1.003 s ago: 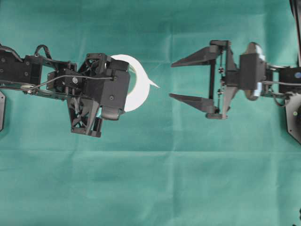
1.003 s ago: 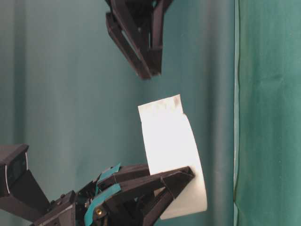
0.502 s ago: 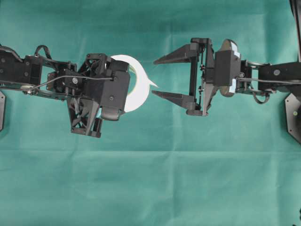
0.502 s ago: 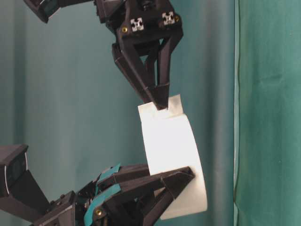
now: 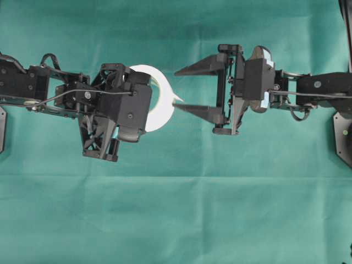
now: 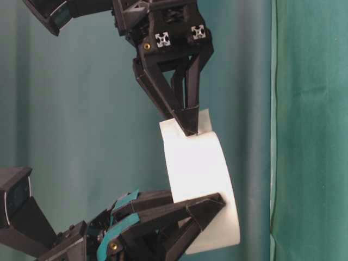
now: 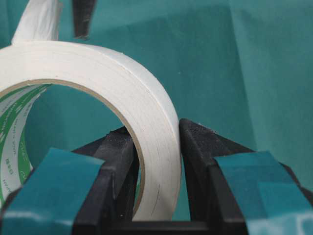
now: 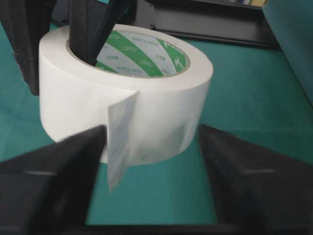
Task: Peel off the duct tape with your right arm.
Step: 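Move the right gripper toward the roll and pinch the tape's free end, then pull the left gripper's roll away from the right gripper, unspooling tape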
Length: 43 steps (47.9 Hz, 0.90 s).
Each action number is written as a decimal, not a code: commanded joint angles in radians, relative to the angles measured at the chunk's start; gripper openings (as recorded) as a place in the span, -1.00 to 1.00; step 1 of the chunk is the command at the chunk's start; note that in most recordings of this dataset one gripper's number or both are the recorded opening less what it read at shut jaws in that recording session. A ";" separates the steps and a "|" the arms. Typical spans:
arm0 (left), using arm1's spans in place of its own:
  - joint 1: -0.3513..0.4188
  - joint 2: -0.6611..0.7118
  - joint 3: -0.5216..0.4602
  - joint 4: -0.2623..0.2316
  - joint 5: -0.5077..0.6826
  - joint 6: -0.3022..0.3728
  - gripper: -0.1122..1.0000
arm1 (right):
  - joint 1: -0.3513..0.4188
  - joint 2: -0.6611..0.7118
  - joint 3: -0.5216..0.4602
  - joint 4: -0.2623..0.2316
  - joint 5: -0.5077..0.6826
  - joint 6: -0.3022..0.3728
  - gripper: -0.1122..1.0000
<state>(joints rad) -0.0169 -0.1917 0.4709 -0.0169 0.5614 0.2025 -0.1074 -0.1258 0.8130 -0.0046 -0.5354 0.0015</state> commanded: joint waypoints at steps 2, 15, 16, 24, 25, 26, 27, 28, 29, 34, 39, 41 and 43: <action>-0.006 -0.011 -0.020 0.002 -0.008 0.003 -0.38 | -0.005 -0.005 -0.018 -0.003 -0.008 -0.002 -0.55; -0.011 -0.011 -0.018 0.002 -0.008 0.003 -0.38 | -0.003 -0.003 -0.009 -0.005 -0.008 -0.002 -0.97; -0.012 -0.011 -0.018 0.002 -0.008 0.003 -0.38 | -0.003 -0.003 -0.009 -0.005 -0.008 -0.003 -0.97; -0.015 -0.011 -0.018 0.002 -0.008 0.003 -0.38 | -0.003 -0.003 -0.009 -0.015 -0.008 -0.002 -0.97; -0.015 -0.011 -0.018 0.002 -0.008 0.003 -0.38 | -0.003 -0.003 -0.009 -0.017 -0.008 -0.002 -0.97; -0.015 -0.011 -0.018 0.002 -0.008 0.003 -0.38 | -0.003 -0.003 -0.009 -0.017 -0.008 -0.002 -0.97; -0.015 -0.011 -0.018 0.002 -0.008 0.003 -0.38 | -0.003 -0.003 -0.009 -0.017 -0.008 -0.002 -0.97; -0.015 -0.011 -0.018 0.002 -0.008 0.003 -0.38 | -0.003 -0.003 -0.009 -0.017 -0.008 -0.002 -0.97; -0.015 -0.011 -0.018 0.002 -0.008 0.003 -0.38 | -0.003 -0.003 -0.009 -0.017 -0.008 -0.002 -0.97; -0.015 -0.011 -0.018 0.002 -0.006 0.003 -0.38 | -0.003 -0.003 -0.009 -0.017 -0.008 -0.002 -0.97; -0.018 -0.011 -0.015 0.002 -0.008 0.003 -0.38 | -0.005 -0.003 -0.009 -0.015 -0.008 -0.002 -0.97; -0.020 -0.011 -0.015 0.002 -0.008 0.003 -0.38 | -0.005 -0.003 -0.008 -0.017 -0.006 -0.002 -0.97; -0.021 -0.011 -0.014 0.002 -0.008 0.003 -0.38 | -0.006 -0.005 -0.008 -0.017 -0.008 -0.002 -0.97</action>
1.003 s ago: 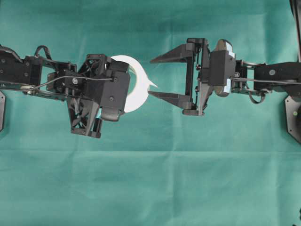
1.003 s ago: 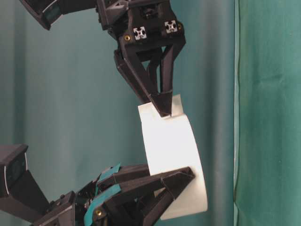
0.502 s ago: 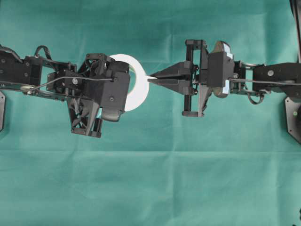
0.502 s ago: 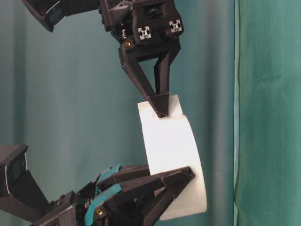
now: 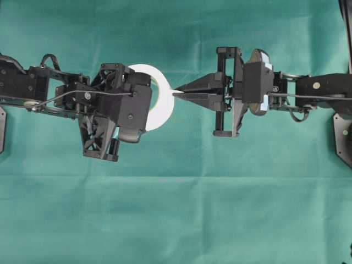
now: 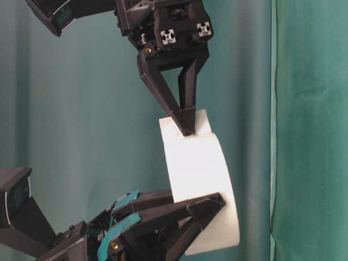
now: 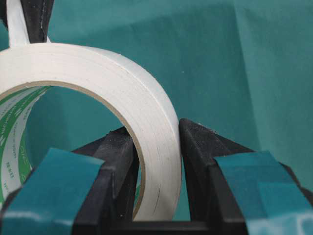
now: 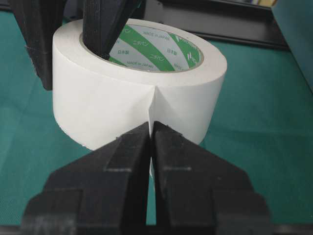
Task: Peel off the duct tape with your right arm.
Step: 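Pull the left gripper's roll away from the right gripper, unspooling tape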
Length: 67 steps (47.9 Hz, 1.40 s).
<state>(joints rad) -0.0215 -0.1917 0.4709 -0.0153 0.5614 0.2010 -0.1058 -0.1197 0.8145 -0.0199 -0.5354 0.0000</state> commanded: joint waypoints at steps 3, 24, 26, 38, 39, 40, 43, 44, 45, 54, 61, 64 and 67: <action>-0.023 -0.011 -0.011 0.000 -0.008 0.005 -0.38 | -0.009 -0.011 -0.009 0.000 -0.008 0.000 -0.97; -0.067 -0.021 0.014 0.000 -0.005 0.005 -0.38 | -0.032 -0.020 -0.002 0.000 -0.008 0.000 -0.97; -0.071 -0.023 0.017 0.002 -0.005 0.005 -0.38 | -0.034 -0.020 0.000 0.000 -0.008 0.000 -0.97; -0.081 -0.040 0.028 0.000 -0.005 0.005 -0.38 | -0.041 -0.021 0.000 0.000 -0.008 0.000 -0.97; -0.081 -0.041 0.029 0.000 -0.005 0.005 -0.38 | -0.041 -0.021 0.000 0.002 -0.008 0.000 -0.97; -0.083 -0.041 0.031 0.000 -0.005 0.005 -0.38 | -0.041 -0.020 0.000 0.000 -0.008 0.000 -0.97; -0.084 -0.044 0.034 0.000 -0.005 0.005 -0.38 | -0.043 -0.021 0.000 0.002 -0.006 0.000 -0.97; -0.086 -0.044 0.035 0.000 -0.003 0.005 -0.38 | -0.044 -0.020 0.000 0.002 -0.008 0.000 -0.97; -0.086 -0.044 0.037 0.000 -0.005 0.005 -0.38 | -0.044 -0.021 0.000 0.000 -0.008 -0.002 -0.97; -0.092 -0.049 0.043 0.000 -0.005 0.005 -0.38 | -0.049 -0.020 0.002 0.002 -0.008 -0.002 -0.97; -0.100 -0.058 0.049 0.000 -0.005 0.006 -0.38 | -0.054 -0.021 0.003 0.002 -0.008 -0.002 -0.97; -0.106 -0.063 0.052 0.000 -0.005 0.006 -0.38 | -0.058 -0.020 0.005 0.003 -0.008 -0.002 -0.97; -0.117 -0.069 0.057 0.000 -0.005 0.008 -0.38 | -0.066 -0.020 0.006 0.003 -0.008 -0.002 -0.97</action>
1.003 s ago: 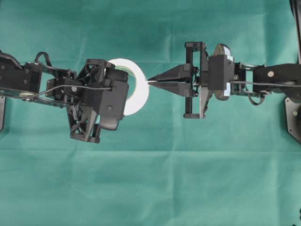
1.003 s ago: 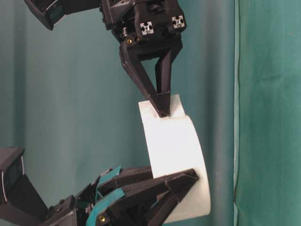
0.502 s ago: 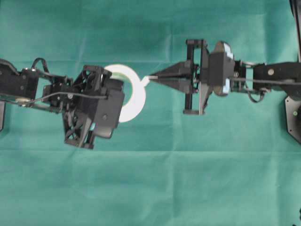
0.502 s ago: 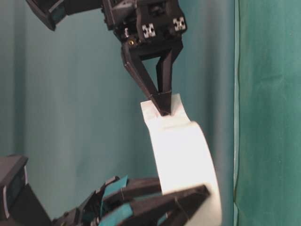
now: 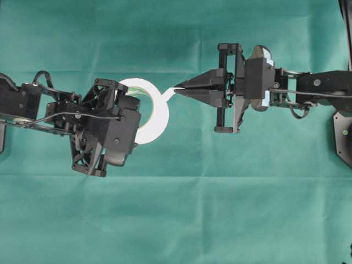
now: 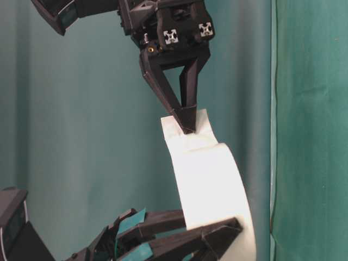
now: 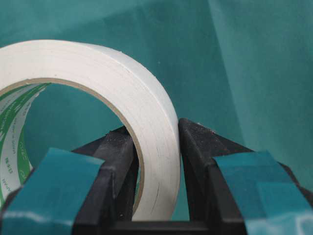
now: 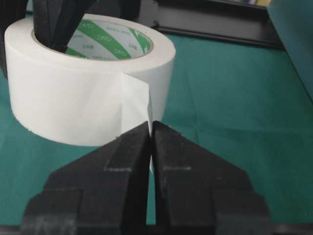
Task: Peel off the duct tape with your right arm.
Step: 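Pull the left gripper's roll away from the right gripper, unspooling tape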
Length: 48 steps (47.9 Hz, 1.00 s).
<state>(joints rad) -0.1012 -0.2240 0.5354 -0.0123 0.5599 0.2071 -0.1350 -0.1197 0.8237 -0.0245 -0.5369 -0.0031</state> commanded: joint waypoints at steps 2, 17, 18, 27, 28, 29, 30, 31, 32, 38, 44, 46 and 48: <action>-0.043 -0.038 -0.006 -0.003 -0.003 0.006 -0.38 | -0.038 -0.020 -0.003 0.008 -0.006 0.002 -0.97; -0.089 -0.064 0.023 -0.003 -0.009 0.060 -0.38 | -0.051 -0.021 -0.003 0.008 -0.006 0.002 -0.97; -0.089 -0.066 0.025 -0.003 -0.009 0.060 -0.38 | -0.051 -0.023 -0.002 0.008 -0.006 0.002 -0.97; -0.106 -0.083 0.046 -0.003 -0.011 0.061 -0.38 | -0.057 -0.035 0.005 0.008 -0.006 0.002 -0.97; -0.109 -0.086 0.049 -0.003 -0.011 0.061 -0.38 | -0.058 -0.037 0.006 0.008 -0.006 0.002 -0.97; -0.110 -0.089 0.051 -0.003 -0.011 0.061 -0.38 | -0.060 -0.038 0.008 0.008 -0.006 0.002 -0.97; -0.112 -0.092 0.054 -0.003 -0.011 0.063 -0.38 | -0.060 -0.040 0.009 0.008 -0.005 0.002 -0.97; -0.115 -0.095 0.055 -0.003 -0.012 0.063 -0.38 | -0.061 -0.041 0.009 0.008 -0.006 0.002 -0.97; -0.117 -0.098 0.058 -0.003 -0.014 0.063 -0.38 | -0.061 -0.043 0.011 0.008 -0.006 0.002 -0.97; -0.132 -0.114 0.071 -0.003 -0.025 0.063 -0.40 | -0.067 -0.051 0.015 0.008 -0.006 0.002 -0.97; -0.152 -0.130 0.086 -0.003 -0.034 0.084 -0.40 | -0.072 -0.055 0.021 0.008 -0.006 0.002 -0.97; -0.155 -0.137 0.092 -0.003 -0.040 0.101 -0.40 | -0.074 -0.055 0.023 0.008 -0.006 0.002 -0.97; -0.160 -0.140 0.097 -0.003 -0.046 0.117 -0.40 | -0.074 -0.055 0.023 0.008 -0.006 0.002 -0.97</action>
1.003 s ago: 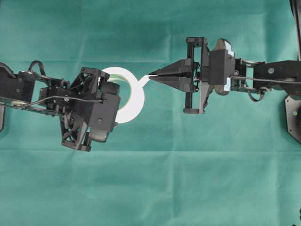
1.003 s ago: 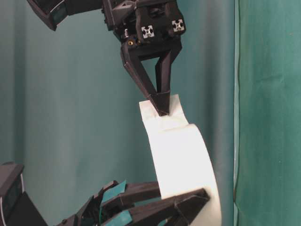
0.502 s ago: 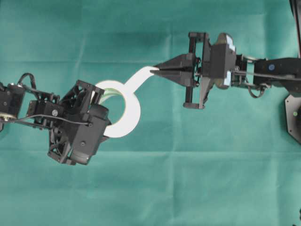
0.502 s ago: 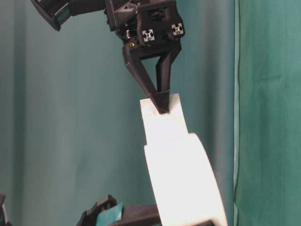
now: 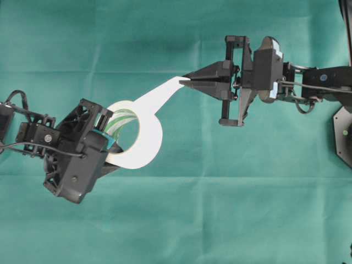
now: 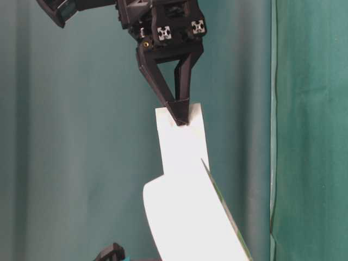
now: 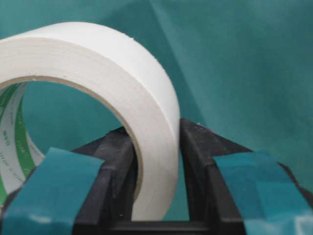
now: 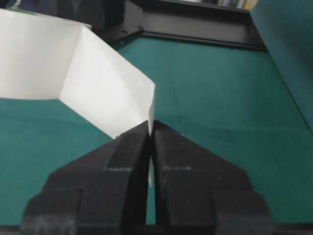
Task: Peel off the duct tape with your right arm.
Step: 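Pull the left gripper's roll away from the right gripper, unspooling tape, then hold the peeled tape strip taut between both grippers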
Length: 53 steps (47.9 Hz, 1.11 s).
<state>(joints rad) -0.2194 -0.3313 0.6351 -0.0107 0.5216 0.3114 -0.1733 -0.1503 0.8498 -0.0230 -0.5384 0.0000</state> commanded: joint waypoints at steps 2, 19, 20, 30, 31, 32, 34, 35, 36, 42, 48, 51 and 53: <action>-0.044 -0.037 0.002 -0.005 -0.014 0.028 -0.40 | -0.035 -0.025 -0.003 0.006 -0.003 -0.002 -0.97; -0.054 -0.043 0.011 -0.006 -0.049 0.061 -0.40 | -0.035 -0.025 0.005 0.006 -0.005 -0.002 -0.97; -0.054 -0.043 0.012 -0.006 -0.049 0.061 -0.40 | -0.035 -0.026 0.005 0.006 -0.005 -0.002 -0.97; -0.049 -0.035 0.012 -0.005 -0.048 0.058 -0.40 | -0.035 -0.026 0.003 0.006 -0.005 -0.002 -0.97; -0.048 -0.035 0.012 -0.006 -0.048 0.057 -0.40 | -0.035 -0.025 0.005 0.006 -0.005 -0.002 -0.97; -0.048 -0.034 0.012 -0.006 -0.049 0.058 -0.40 | -0.035 -0.025 0.005 0.006 -0.005 -0.002 -0.97; -0.046 -0.032 0.012 -0.006 -0.048 0.057 -0.40 | -0.035 -0.025 0.005 0.006 -0.005 -0.002 -0.97; -0.044 -0.032 0.012 -0.006 -0.048 0.057 -0.40 | -0.035 -0.025 0.005 0.006 -0.005 -0.002 -0.97; -0.044 -0.034 0.014 -0.006 -0.048 0.057 -0.40 | -0.035 -0.025 0.005 0.006 -0.003 -0.002 -0.97; -0.040 -0.032 0.017 -0.006 -0.048 0.057 -0.40 | -0.035 -0.025 0.005 0.006 -0.005 -0.002 -0.97; -0.035 -0.034 0.020 -0.006 -0.048 0.057 -0.40 | -0.035 -0.026 0.005 0.003 -0.005 -0.002 -0.97; -0.032 -0.032 0.025 -0.008 -0.048 0.055 -0.40 | -0.035 -0.026 0.005 0.005 -0.005 -0.002 -0.97; -0.031 -0.034 0.026 -0.006 -0.048 0.055 -0.40 | -0.035 -0.026 0.005 0.003 -0.005 -0.002 -0.97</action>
<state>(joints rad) -0.2424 -0.3497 0.6688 -0.0107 0.4771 0.3728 -0.1810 -0.1519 0.8606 -0.0230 -0.5384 0.0000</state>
